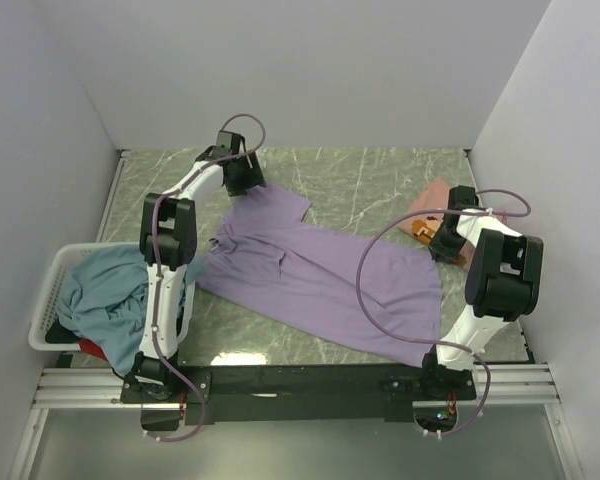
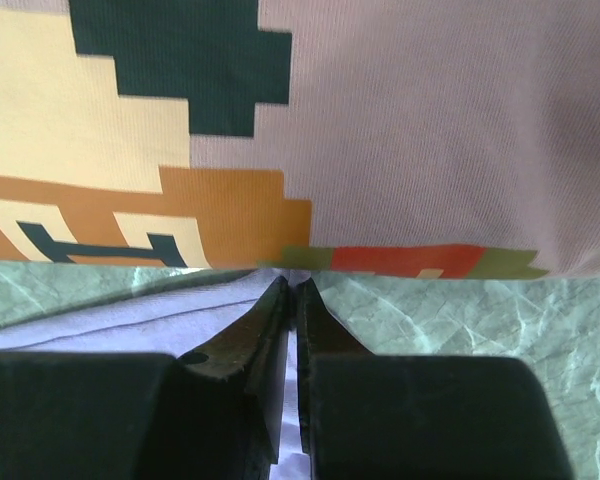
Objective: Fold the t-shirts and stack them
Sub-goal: Fold the tshirt
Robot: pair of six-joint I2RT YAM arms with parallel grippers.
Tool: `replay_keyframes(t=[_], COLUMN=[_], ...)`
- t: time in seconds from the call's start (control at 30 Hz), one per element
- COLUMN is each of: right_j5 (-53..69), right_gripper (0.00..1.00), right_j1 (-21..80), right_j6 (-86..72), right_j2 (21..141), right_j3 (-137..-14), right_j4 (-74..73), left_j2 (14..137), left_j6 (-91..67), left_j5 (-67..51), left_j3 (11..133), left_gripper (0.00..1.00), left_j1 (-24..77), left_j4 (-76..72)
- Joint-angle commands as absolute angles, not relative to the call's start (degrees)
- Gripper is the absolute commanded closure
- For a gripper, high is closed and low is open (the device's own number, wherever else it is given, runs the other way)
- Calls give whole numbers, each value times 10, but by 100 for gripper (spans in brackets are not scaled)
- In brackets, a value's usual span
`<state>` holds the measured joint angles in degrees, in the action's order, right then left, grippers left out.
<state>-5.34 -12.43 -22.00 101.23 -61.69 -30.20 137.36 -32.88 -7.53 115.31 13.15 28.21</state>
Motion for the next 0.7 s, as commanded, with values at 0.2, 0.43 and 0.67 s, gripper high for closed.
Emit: replay_keyframes(t=[0.2, 0.43, 0.67], right_j5=[-43, -39, -29], right_gripper=[90, 91, 91], right_j1=[-117, -103, -92], right_j6=[-228, -224, -221], right_j2=[998, 1008, 1024], right_j3=[-578, -586, -606], right_j4=[-316, -324, -331], left_j2=[1381, 1419, 1437], left_j6=[-295, -274, -245], left_j5=[-11, -21, -10], left_j3=[1179, 1216, 1232], left_gripper=[29, 33, 37], left_j1=[136, 141, 156], left_j4=[162, 149, 149])
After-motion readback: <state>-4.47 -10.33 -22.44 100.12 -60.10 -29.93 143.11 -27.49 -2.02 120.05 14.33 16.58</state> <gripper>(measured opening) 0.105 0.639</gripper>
